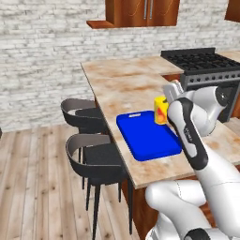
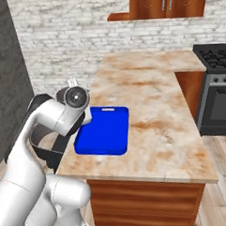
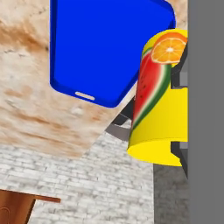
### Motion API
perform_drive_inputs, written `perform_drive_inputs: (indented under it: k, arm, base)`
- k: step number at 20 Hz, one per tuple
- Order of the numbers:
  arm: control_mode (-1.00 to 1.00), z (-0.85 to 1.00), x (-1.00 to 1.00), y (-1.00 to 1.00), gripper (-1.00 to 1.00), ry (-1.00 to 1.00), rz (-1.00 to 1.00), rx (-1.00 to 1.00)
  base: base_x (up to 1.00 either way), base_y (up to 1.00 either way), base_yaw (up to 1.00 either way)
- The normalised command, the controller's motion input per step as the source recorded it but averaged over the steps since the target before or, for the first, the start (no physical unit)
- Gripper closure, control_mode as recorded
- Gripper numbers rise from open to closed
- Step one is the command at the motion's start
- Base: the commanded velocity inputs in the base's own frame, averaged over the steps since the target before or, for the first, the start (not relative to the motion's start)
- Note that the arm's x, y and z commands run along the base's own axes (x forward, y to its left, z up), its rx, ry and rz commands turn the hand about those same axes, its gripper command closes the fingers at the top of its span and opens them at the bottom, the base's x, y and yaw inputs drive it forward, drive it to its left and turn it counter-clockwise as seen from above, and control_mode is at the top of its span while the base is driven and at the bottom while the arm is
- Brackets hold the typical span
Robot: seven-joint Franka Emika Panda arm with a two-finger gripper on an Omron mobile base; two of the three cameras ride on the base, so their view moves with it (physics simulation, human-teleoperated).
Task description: There is a tray on the dining counter. Grab the cup, mug, and pitcher and place them on the tray. The pitcher may be placed next to the tray if it cannot fit the tray.
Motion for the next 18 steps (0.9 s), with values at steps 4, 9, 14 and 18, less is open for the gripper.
perform_drive_inputs:
  k: [4,9,14,18]
  arm:
    - [-1.00,-0.35,0.48,0.11,1.00,0.00,0.00,0.00]
    - [-1.00,-0.37,0.50,0.16,1.00,0.00,0.00,0.00]
    - [-1.00,-0.34,0.50,0.18,1.00,0.00,0.00,0.00]
    - [-1.00,-0.26,0.45,0.08,1.00,0.00,0.00,0.00]
  base:
    - [0.00,0.00,0.00]
    - [0.00,0.00,0.00]
    - [0.00,0.00,0.00]
    - [0.00,0.00,0.00]
